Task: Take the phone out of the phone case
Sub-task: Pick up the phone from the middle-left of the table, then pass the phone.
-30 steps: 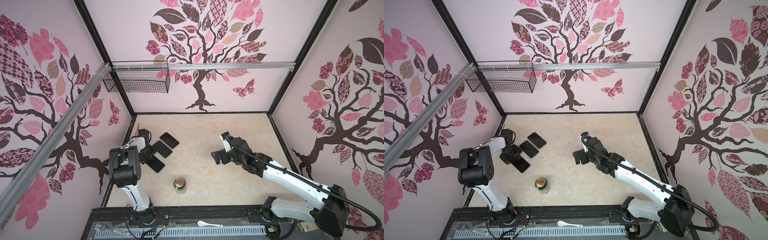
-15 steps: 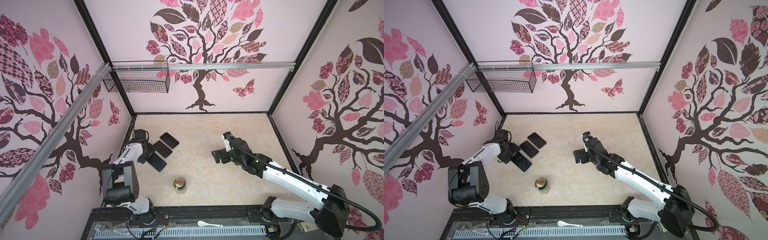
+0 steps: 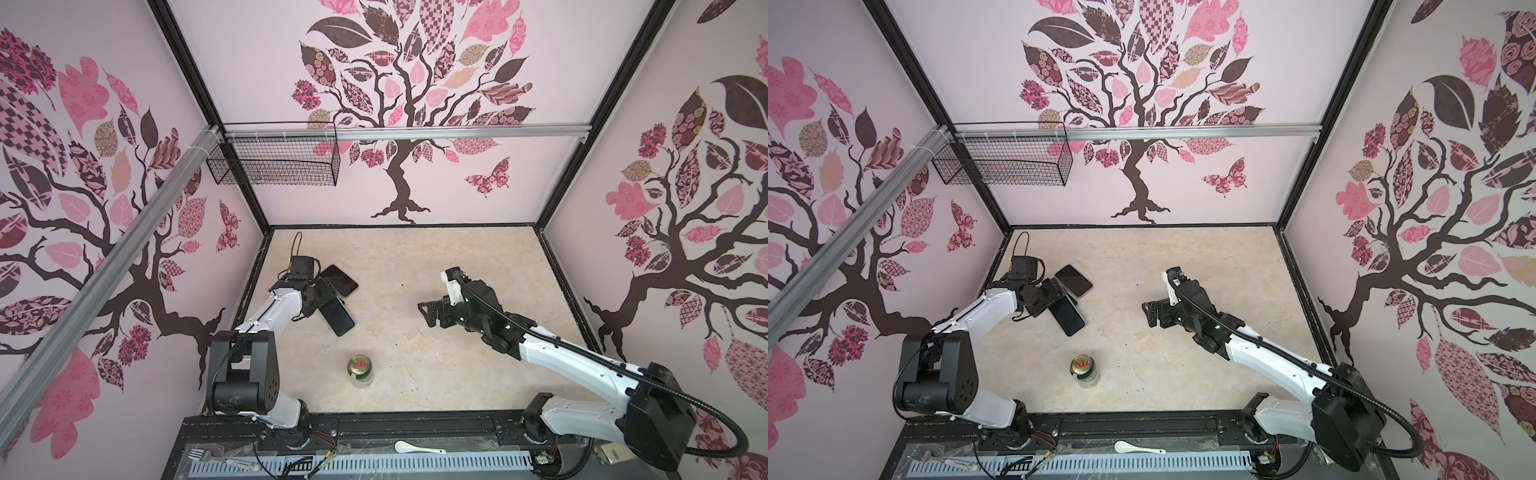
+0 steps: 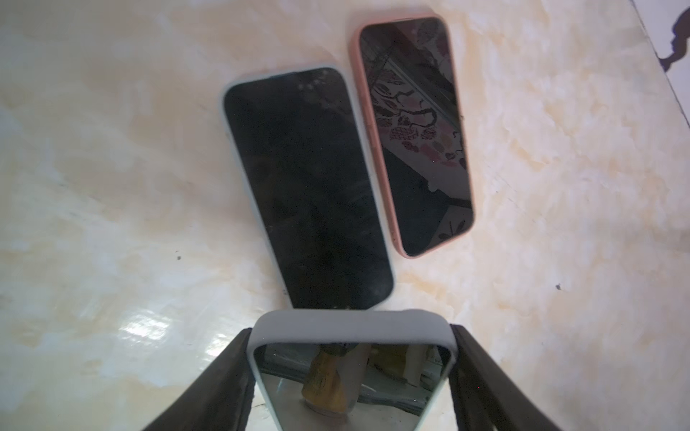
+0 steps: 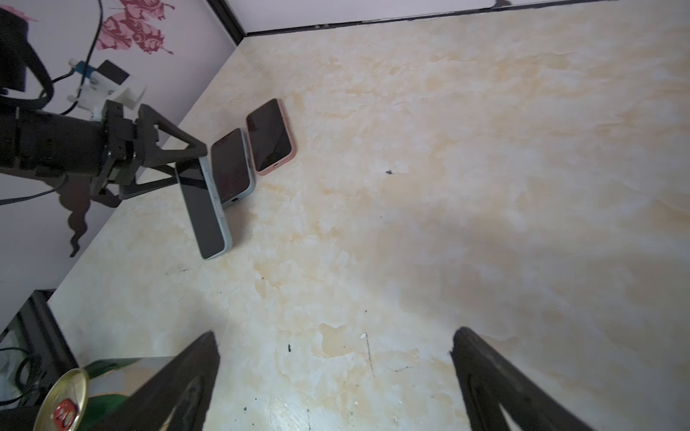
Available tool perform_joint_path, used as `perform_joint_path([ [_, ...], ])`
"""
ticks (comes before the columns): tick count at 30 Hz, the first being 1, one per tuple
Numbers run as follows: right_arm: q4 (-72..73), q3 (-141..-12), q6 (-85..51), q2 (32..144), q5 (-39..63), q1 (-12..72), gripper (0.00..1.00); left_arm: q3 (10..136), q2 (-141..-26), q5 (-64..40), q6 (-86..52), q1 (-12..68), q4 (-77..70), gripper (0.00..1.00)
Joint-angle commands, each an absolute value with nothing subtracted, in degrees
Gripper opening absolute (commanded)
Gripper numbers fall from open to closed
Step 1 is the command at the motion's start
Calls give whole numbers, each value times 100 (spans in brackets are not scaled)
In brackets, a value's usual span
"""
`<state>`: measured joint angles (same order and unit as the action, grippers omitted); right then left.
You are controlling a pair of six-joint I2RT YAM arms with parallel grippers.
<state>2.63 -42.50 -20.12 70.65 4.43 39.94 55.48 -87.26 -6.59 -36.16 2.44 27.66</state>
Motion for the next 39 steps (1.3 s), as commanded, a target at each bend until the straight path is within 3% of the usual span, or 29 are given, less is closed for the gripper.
perform_joint_path([
  [1,734,-4613,-1907,7701,1628,3946,100,5701,-8776,-1004,-3518,438,2338,68],
  [6,1460,-4854,-1912,8697,2670,3938,95,5936,-9027,-1112,-3420,843,2215,68],
  [20,2535,-6214,-2483,11100,3368,3944,72,5916,-9210,-1472,-3349,1212,1891,68],
  [39,1988,-7572,-2567,12352,3661,4132,34,6004,-9308,-1670,-3327,1347,1819,68],
])
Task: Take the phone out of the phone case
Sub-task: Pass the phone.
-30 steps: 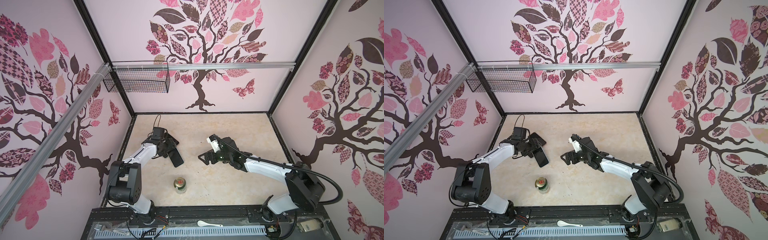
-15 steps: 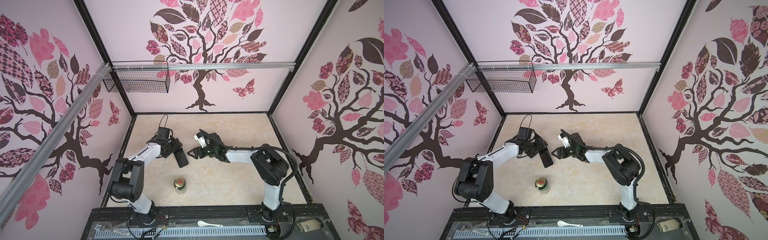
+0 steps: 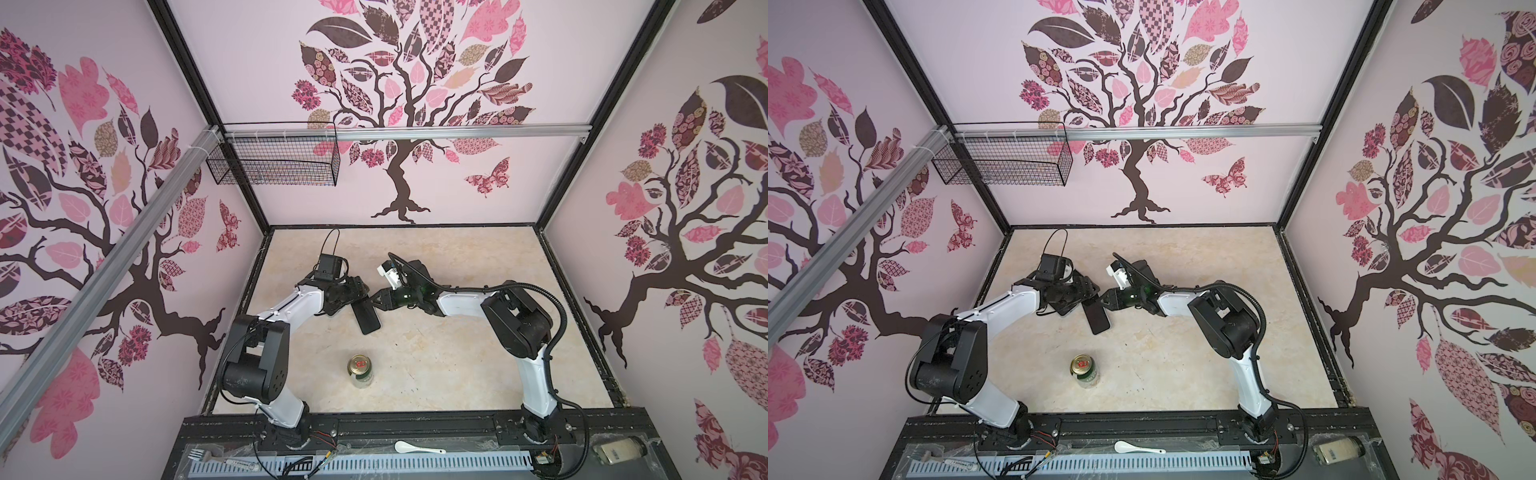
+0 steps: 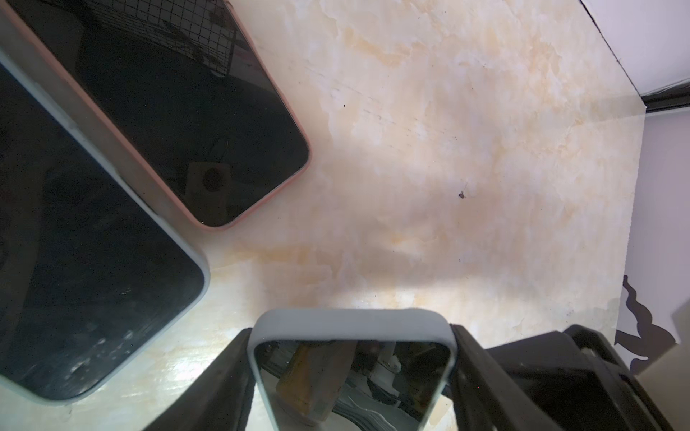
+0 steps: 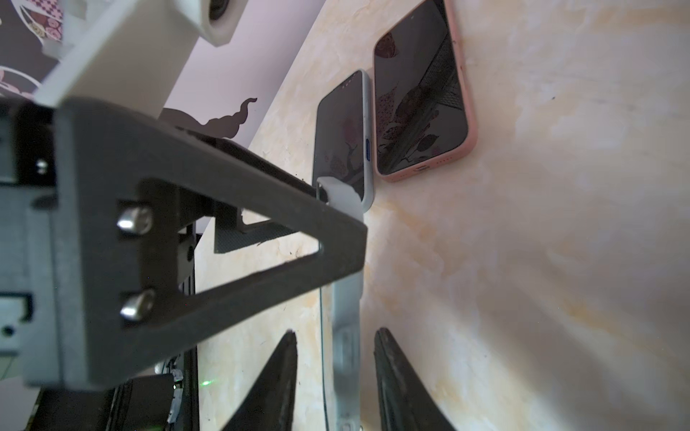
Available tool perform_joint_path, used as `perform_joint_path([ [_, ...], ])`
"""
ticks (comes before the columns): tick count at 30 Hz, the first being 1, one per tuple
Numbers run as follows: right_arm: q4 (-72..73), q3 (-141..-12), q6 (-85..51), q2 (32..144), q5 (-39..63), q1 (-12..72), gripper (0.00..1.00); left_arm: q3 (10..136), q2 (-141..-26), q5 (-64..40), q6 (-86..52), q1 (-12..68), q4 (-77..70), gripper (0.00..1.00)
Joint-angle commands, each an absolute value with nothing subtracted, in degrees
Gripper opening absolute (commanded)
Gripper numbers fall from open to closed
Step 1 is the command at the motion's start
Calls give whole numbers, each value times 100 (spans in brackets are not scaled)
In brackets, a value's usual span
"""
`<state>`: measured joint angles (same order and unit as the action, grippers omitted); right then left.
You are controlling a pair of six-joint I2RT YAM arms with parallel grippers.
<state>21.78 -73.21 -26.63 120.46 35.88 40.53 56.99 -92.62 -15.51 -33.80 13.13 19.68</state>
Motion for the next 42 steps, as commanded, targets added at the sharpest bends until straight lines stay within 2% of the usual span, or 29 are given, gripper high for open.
perform_joint_path([
  [1,1966,-7622,-2566,12387,3657,4135,32,6010,-9308,-1671,-3325,1358,1819,69],
  [14,1858,-7747,-2583,12356,3437,4148,6,6052,-9158,-1673,-3358,1415,1860,69],
  [17,1872,-7622,-2575,12088,3330,4146,0,6050,-8937,-1567,-3395,1407,1907,74],
  [20,1872,-7431,-2541,11652,3191,4132,0,6125,-8598,-1501,-3408,1415,2007,85],
  [22,1872,-7224,-2530,11239,3015,4099,0,6271,-8347,-1492,-3386,1412,2175,98],
  [30,2180,-5916,-3091,9392,2497,3485,0,6960,-7484,-1543,-3185,1420,2962,98],
  [36,1932,-5083,-3137,7909,2127,3015,0,6678,-6627,-1589,-3221,1503,2427,98],
  [38,2007,-4830,-3058,7442,1949,2997,0,6633,-6504,-1891,-3313,1504,2292,98],
  [42,1538,-4837,-3059,6641,2211,2942,0,6391,-6329,-2907,-3677,1505,1519,98],
])
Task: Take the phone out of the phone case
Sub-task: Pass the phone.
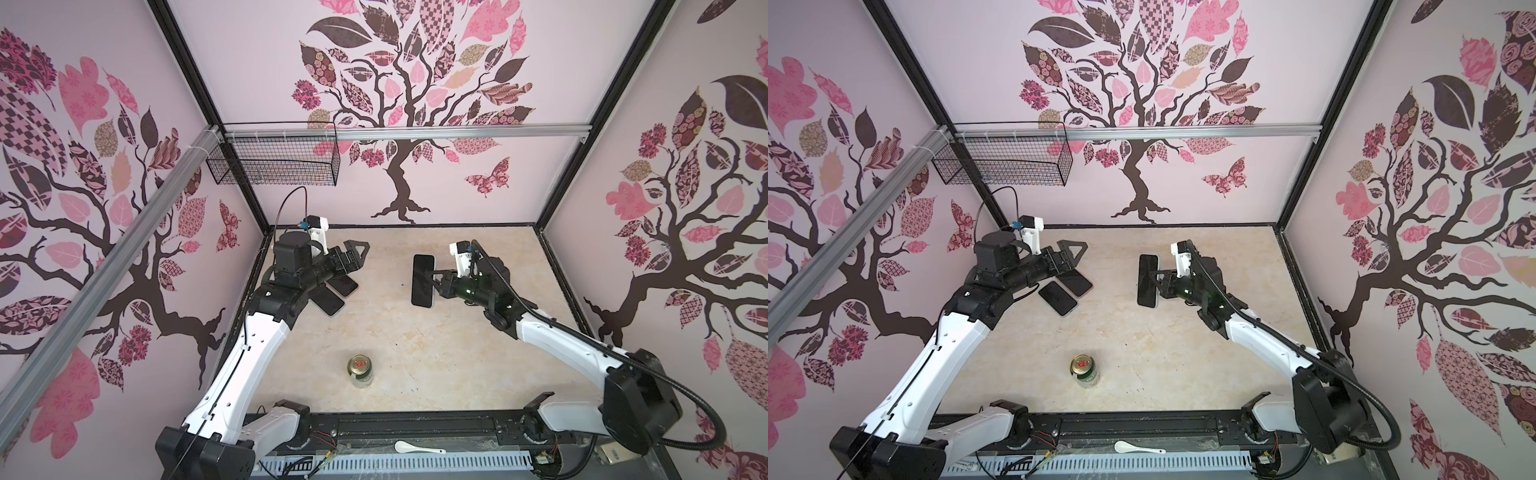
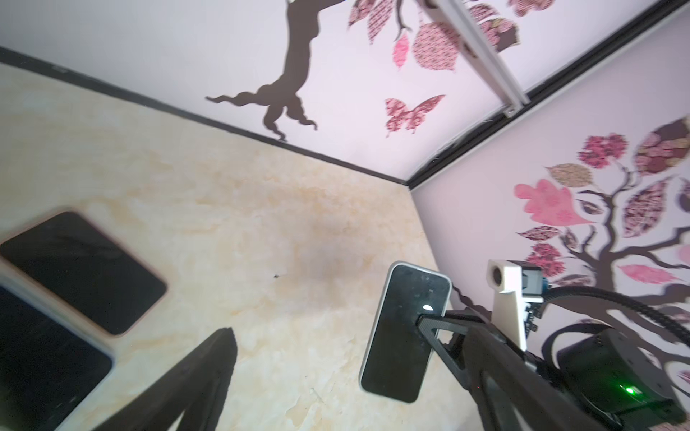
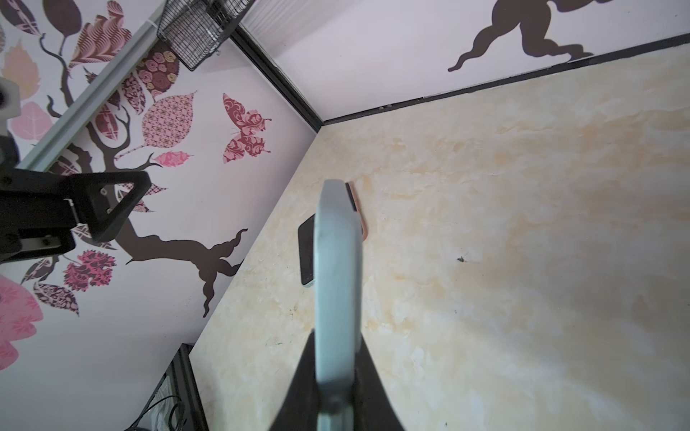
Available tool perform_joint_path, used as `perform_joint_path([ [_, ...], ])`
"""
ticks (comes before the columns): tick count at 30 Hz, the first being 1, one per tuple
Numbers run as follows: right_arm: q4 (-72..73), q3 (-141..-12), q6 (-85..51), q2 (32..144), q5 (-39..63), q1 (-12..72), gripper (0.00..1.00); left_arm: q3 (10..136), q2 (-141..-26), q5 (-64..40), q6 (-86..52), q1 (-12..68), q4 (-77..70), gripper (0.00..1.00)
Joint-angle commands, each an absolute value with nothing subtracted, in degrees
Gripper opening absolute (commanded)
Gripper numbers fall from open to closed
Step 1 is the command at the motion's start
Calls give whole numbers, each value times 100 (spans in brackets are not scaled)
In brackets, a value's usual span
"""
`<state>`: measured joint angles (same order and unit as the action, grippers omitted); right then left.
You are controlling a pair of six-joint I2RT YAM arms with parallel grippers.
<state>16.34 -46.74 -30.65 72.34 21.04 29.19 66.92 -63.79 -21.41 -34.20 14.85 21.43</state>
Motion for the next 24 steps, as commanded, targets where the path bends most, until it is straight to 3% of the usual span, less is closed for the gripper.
perform_joint_path([
  [1,1467,-4836,-3019,6461,2343,2934,0,6388,-6308,-3199,-3684,1512,1412,98],
  [5,1408,-4843,-2982,5963,2775,2930,0,6327,-6328,-3951,-3725,1638,1001,98],
  [14,3006,-4659,-4115,5545,3792,2668,0,5801,-5952,-4171,-3486,2823,554,98],
  [24,5136,-4594,-5667,5665,4227,2488,0,5726,-6211,-4259,-3800,3623,-466,80],
])
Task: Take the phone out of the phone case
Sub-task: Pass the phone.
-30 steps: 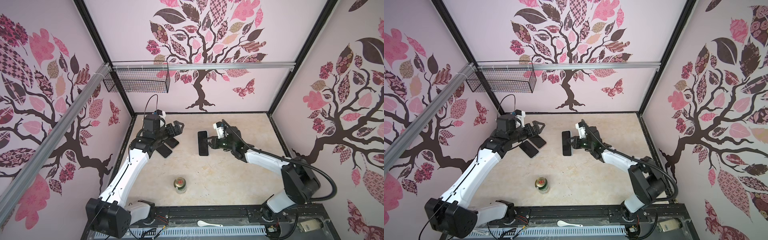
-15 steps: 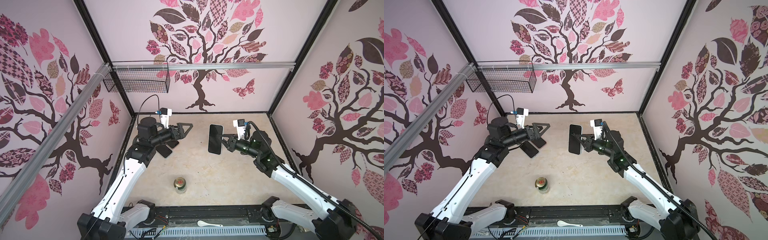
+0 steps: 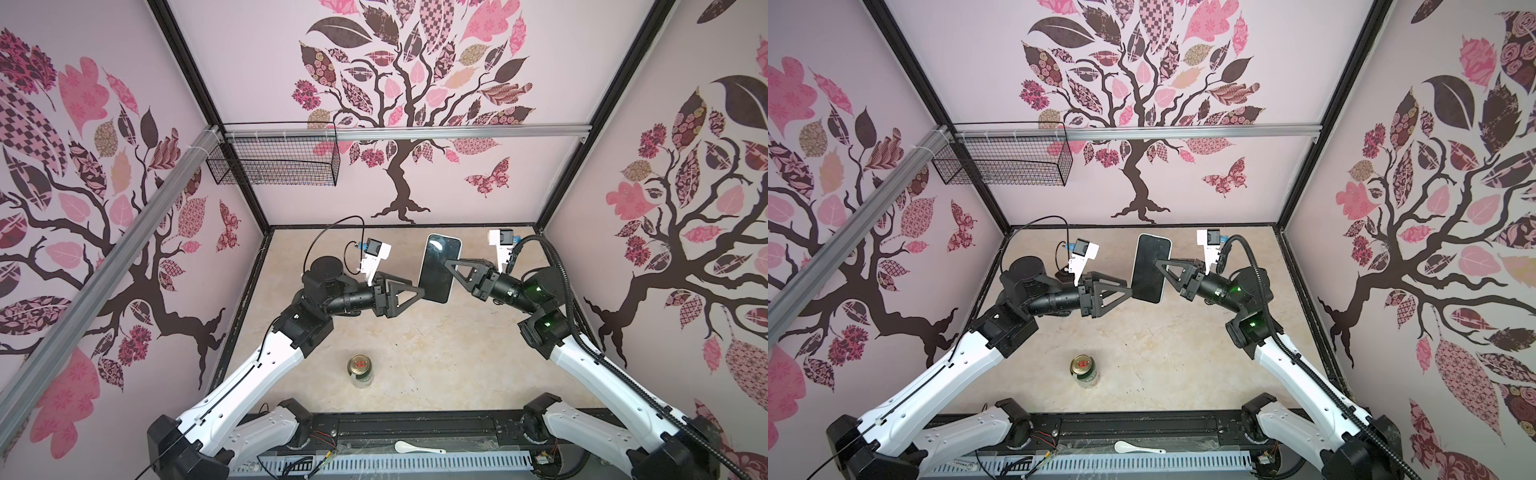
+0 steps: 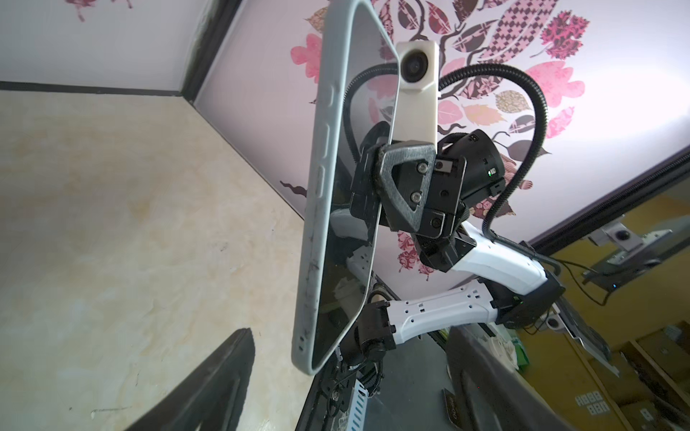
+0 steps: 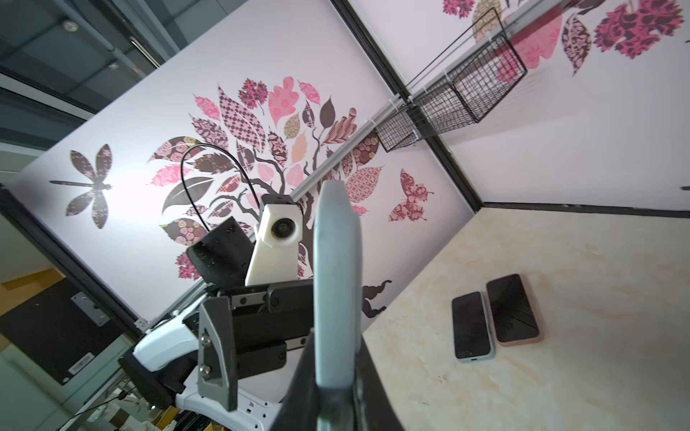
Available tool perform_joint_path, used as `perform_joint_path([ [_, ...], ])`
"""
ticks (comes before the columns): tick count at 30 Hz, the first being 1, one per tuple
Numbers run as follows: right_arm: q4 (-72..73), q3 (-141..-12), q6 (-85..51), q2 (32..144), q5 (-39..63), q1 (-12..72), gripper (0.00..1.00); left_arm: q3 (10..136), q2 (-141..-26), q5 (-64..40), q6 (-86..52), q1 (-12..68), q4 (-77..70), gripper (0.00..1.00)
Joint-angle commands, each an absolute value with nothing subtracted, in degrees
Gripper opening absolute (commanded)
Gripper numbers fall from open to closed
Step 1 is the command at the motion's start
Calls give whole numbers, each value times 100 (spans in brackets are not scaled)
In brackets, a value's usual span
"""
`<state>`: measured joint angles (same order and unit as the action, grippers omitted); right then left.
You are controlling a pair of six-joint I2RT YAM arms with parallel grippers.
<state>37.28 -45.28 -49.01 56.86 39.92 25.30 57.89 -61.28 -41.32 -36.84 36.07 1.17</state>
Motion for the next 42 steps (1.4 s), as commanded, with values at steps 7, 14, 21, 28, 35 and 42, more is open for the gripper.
perform_joint_path([
  [7,5875,-4415,-6427,5636,3848,2487,0,5773,-6267,-4434,-4210,3639,-1278,64],
  [14,6031,-4316,-6595,5573,3380,2483,0,5948,-6350,-4467,-4265,3874,-1457,59],
  [21,6464,-4175,-6823,5583,3163,2487,0,5948,-6532,-4289,-4466,3982,-1790,46],
  [28,6563,-4021,-6932,5540,3133,2485,0,5937,-6592,-4137,-4702,3982,-2211,33],
  [35,6471,-3958,-6881,5414,3028,2485,0,5933,-6623,-4214,-4693,4034,-2224,27],
  [42,6565,-3981,-6943,5464,3101,2496,0,5922,-6706,-4196,-4693,4130,-2226,25],
])
